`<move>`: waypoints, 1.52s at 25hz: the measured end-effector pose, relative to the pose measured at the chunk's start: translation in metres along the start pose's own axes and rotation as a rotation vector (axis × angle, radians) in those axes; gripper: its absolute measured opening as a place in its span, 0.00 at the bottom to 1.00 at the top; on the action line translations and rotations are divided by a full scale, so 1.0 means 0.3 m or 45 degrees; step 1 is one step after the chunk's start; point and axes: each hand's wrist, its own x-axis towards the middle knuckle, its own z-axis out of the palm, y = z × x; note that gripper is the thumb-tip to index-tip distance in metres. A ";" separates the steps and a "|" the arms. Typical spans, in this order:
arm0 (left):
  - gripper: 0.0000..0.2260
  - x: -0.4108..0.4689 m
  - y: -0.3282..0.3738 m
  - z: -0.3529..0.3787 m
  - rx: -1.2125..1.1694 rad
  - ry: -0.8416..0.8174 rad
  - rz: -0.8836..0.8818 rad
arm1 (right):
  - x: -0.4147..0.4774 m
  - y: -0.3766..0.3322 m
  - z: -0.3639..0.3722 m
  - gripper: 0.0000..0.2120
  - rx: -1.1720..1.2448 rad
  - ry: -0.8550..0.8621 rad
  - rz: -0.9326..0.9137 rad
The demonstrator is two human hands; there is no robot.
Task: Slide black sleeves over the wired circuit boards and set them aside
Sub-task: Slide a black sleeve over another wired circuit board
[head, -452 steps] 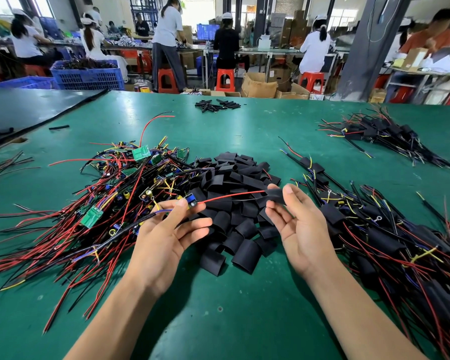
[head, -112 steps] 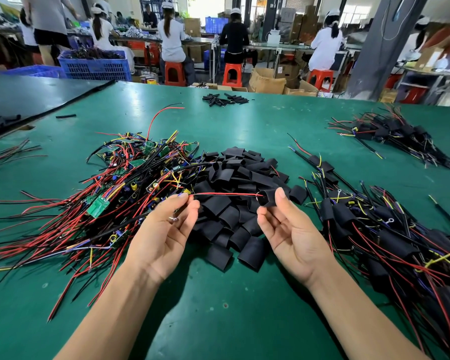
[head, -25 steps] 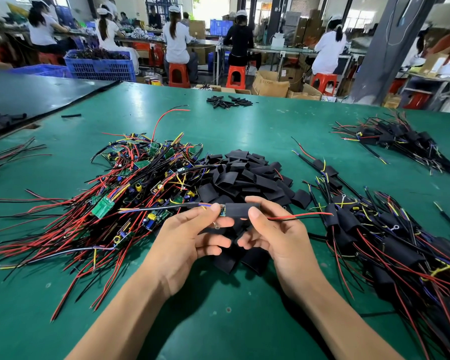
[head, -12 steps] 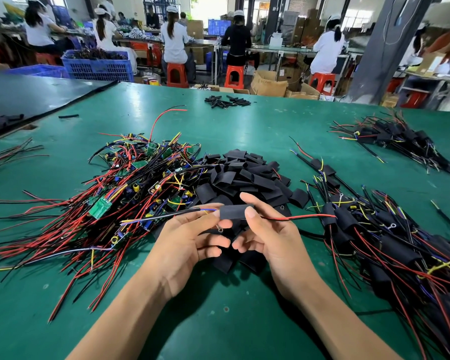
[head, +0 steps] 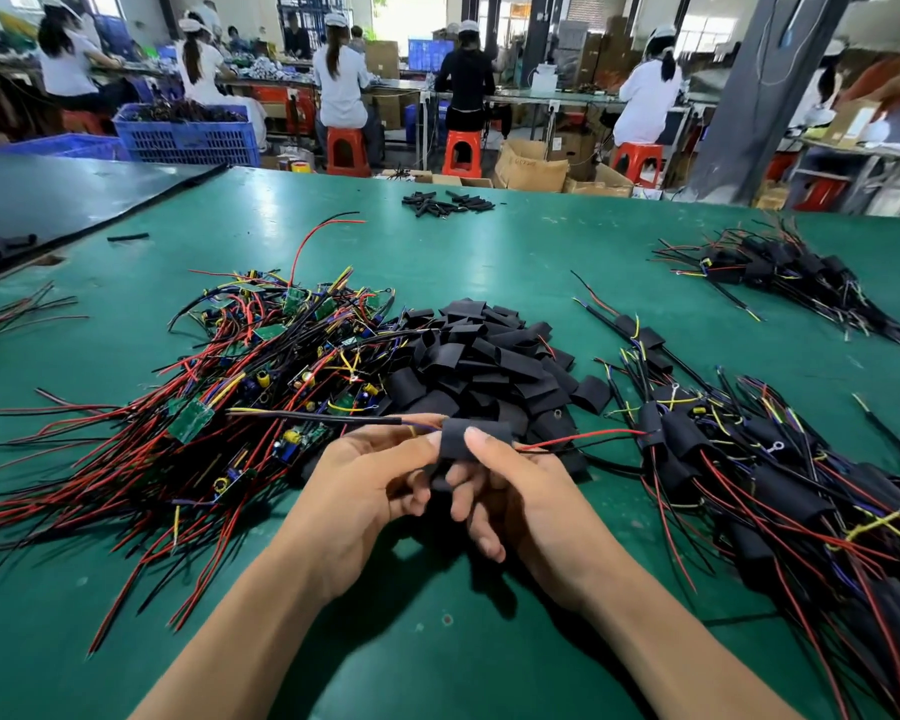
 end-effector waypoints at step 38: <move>0.11 0.034 0.007 -0.074 0.257 0.742 0.436 | 0.047 0.029 -0.084 0.14 -0.398 0.716 -0.414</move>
